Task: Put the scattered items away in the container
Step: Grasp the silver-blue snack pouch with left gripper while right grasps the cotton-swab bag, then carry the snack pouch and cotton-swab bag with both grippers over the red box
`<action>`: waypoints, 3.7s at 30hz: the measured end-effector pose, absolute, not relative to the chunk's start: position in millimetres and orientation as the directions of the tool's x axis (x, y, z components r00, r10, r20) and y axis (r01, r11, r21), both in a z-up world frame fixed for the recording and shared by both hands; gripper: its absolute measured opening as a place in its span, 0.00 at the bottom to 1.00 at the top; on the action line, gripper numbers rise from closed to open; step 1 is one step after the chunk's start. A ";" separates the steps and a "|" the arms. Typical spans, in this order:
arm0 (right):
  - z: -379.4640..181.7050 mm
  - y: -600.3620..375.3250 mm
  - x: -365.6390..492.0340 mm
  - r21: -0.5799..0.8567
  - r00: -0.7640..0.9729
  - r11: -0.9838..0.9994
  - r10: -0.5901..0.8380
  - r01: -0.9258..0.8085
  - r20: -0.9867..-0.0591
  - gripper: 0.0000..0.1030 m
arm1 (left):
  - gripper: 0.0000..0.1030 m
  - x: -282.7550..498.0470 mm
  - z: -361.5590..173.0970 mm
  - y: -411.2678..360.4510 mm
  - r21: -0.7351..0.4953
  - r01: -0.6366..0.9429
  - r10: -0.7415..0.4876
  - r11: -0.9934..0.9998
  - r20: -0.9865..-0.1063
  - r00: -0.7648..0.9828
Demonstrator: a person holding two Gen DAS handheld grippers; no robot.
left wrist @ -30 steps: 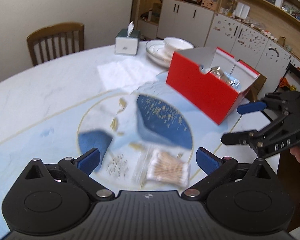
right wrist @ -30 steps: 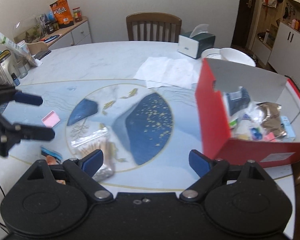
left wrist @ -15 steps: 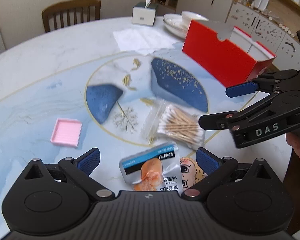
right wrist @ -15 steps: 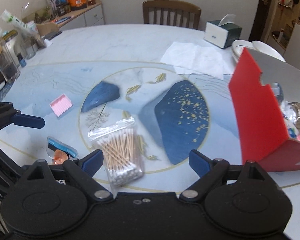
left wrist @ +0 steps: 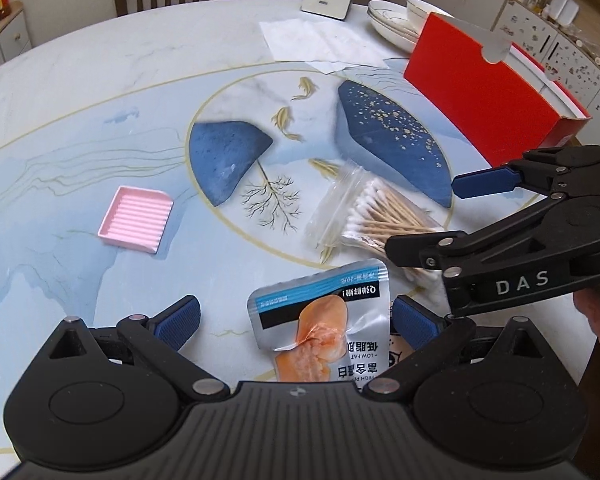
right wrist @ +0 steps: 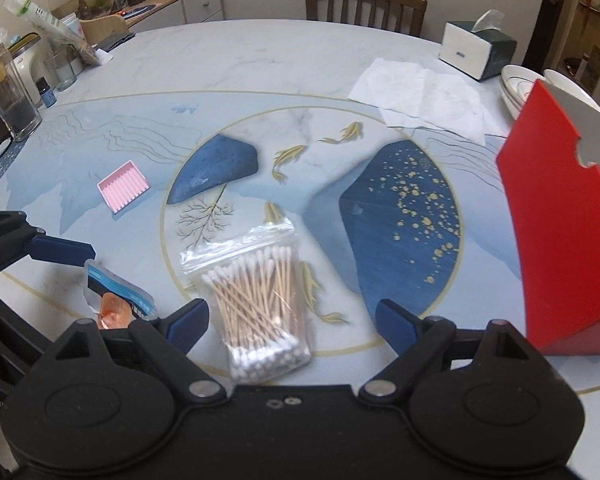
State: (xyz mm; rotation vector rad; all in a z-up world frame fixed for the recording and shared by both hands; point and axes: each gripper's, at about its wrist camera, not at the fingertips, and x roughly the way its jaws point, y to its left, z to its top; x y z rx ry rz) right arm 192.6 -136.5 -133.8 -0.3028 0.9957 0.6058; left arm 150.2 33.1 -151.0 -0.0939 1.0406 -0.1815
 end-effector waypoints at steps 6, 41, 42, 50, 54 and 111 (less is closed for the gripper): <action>-140.5 -127.3 199.5 0.029 0.384 0.790 0.329 -0.612 -0.863 0.86 | 1.00 153.4 -155.8 37.9 -0.192 0.093 -0.213 0.977 -0.851 0.480; -139.3 -137.1 195.4 0.020 0.365 0.790 0.305 -0.612 -0.880 0.35 | 0.60 156.2 -145.7 46.4 -0.225 0.089 -0.240 0.970 -0.854 0.461; -138.5 -140.0 194.8 0.020 0.367 0.794 0.303 -0.607 -0.880 0.35 | 0.59 156.2 -145.4 46.9 -0.227 0.087 -0.241 0.970 -0.854 0.461; -126.0 -166.1 186.4 0.057 0.368 0.816 0.320 -0.575 -0.873 0.34 | 0.59 154.8 -139.7 48.8 -0.245 0.073 -0.250 0.967 -0.847 0.468; -117.7 -176.5 182.2 0.076 0.369 0.820 0.335 -0.567 -0.867 0.34 | 0.59 155.5 -133.8 46.8 -0.253 0.071 -0.255 0.965 -0.843 0.473; -15.7 -414.4 293.4 0.052 0.598 0.933 0.270 -0.356 -0.755 0.34 | 0.59 290.3 -3.6 -180.4 -0.196 0.333 -0.372 0.922 -0.689 0.623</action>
